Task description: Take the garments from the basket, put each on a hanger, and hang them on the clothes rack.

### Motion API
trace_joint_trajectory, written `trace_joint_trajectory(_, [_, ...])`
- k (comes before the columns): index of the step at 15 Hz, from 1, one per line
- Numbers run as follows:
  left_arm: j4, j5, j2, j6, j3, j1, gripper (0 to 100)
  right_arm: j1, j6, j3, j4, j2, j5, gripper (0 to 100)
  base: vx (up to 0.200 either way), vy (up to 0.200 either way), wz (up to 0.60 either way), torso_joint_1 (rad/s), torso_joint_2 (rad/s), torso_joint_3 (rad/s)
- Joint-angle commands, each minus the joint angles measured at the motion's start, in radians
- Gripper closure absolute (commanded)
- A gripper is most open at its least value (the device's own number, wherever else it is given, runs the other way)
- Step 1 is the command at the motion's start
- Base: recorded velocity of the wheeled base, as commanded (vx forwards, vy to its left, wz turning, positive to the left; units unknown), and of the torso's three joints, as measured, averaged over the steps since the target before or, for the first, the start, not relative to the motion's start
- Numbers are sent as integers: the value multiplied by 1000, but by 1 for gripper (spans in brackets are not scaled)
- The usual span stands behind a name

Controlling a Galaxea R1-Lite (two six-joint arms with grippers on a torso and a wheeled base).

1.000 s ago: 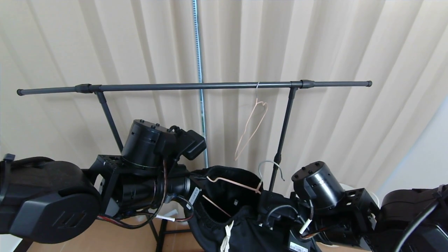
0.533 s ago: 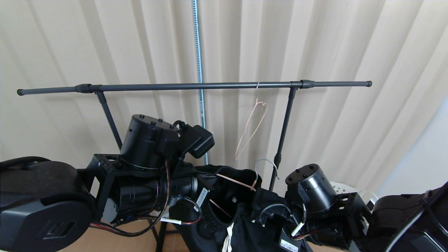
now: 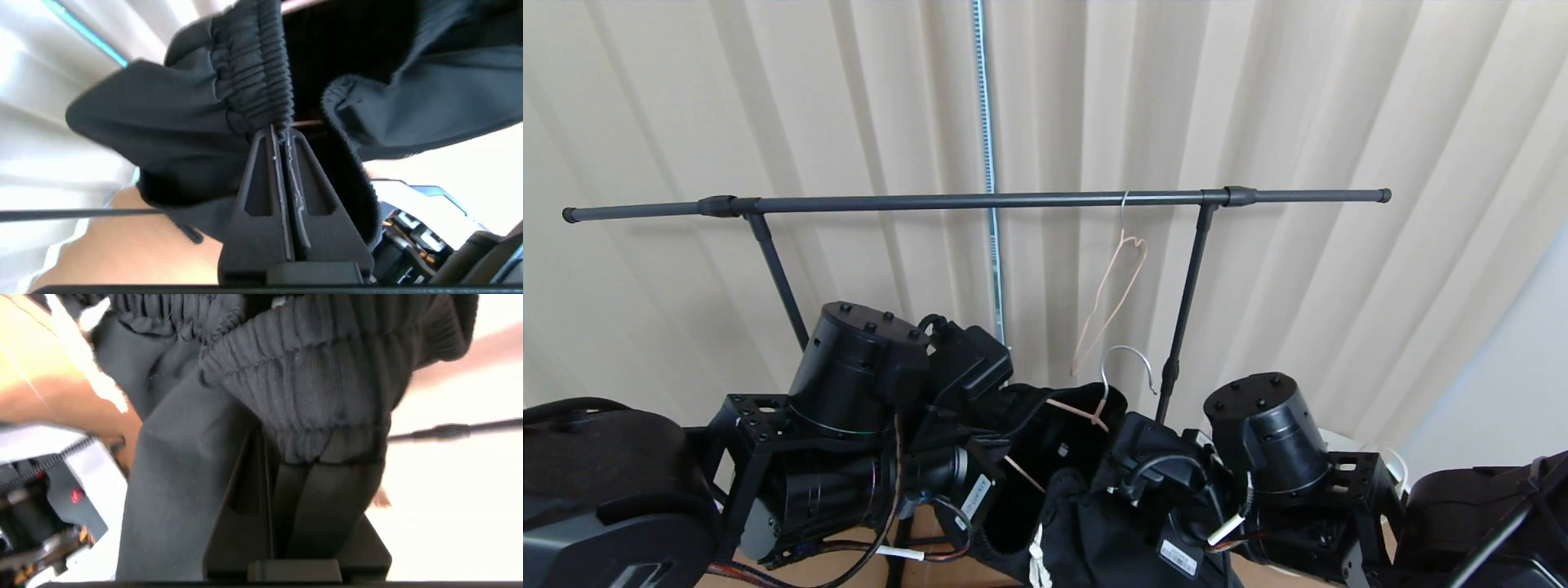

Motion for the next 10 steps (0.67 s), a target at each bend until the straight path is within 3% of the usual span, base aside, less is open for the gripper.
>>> trace_joint_trajectory(1, [0,12,16,-4,5,8,100,0,0,29,-40,-24,32,100,0,0,0,0,0,0])
trace_joint_trajectory(8, [-38,14,63,-6,4,1,100,23,64,52,-152,-9,48,100,0,0,0,0,0,0])
trace_joint_trajectory(10, [-66,14,80,-6,2,-4,100,23,65,64,-179,-12,86,100,0,0,0,0,0,0])
